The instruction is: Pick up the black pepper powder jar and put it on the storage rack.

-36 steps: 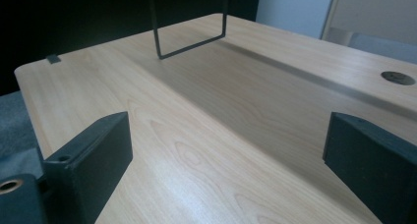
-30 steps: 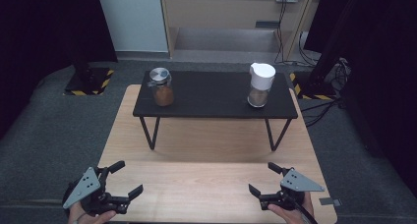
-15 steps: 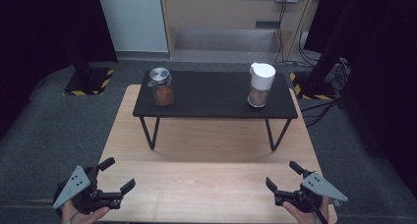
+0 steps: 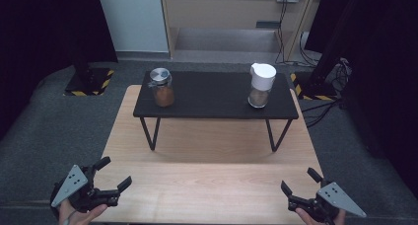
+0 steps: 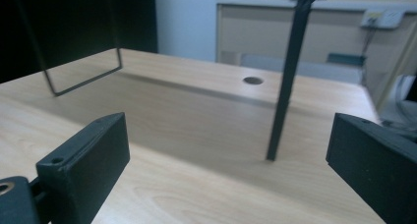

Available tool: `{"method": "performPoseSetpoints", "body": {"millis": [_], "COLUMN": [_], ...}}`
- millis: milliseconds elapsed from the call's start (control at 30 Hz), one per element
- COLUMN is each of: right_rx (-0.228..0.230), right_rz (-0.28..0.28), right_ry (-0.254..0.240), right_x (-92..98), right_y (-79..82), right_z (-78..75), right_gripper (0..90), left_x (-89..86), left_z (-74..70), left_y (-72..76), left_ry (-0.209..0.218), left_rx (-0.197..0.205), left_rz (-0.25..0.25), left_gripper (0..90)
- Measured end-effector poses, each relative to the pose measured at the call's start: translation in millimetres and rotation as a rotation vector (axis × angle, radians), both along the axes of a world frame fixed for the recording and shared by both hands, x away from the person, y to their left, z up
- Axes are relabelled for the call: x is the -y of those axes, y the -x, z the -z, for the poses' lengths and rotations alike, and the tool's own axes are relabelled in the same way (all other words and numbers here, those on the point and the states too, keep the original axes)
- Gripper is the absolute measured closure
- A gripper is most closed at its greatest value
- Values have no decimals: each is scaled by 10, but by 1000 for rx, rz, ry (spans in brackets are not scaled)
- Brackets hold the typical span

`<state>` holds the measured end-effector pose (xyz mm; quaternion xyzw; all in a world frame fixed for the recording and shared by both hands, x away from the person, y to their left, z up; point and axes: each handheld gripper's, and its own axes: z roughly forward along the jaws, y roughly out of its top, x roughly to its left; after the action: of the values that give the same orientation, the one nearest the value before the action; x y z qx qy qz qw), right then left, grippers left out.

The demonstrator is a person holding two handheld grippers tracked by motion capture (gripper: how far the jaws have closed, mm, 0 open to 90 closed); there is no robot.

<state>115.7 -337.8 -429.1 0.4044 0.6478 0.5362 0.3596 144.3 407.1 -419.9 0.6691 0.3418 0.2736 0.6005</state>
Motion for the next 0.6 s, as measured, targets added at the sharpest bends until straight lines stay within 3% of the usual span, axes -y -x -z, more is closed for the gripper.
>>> {"method": "performPoseSetpoints", "body": {"millis": [100,367,600], "right_rx": [7,15,16], "right_rz": [-9,-93,-95], "right_ry": [-6,10,9], "right_x": [39,125,112], "right_y": [-2,-50,1], "right_z": [7,-3,-4], "right_gripper": [30,81,75], "left_x": [-38,-24,12], "left_z": [10,6,-1], "left_y": [-55,-92,-142], "left_ry": [-5,-23,-33], "left_rx": [-1,-4,-2], "left_rz": [47,56,74], "left_gripper": [25,45,50]}}
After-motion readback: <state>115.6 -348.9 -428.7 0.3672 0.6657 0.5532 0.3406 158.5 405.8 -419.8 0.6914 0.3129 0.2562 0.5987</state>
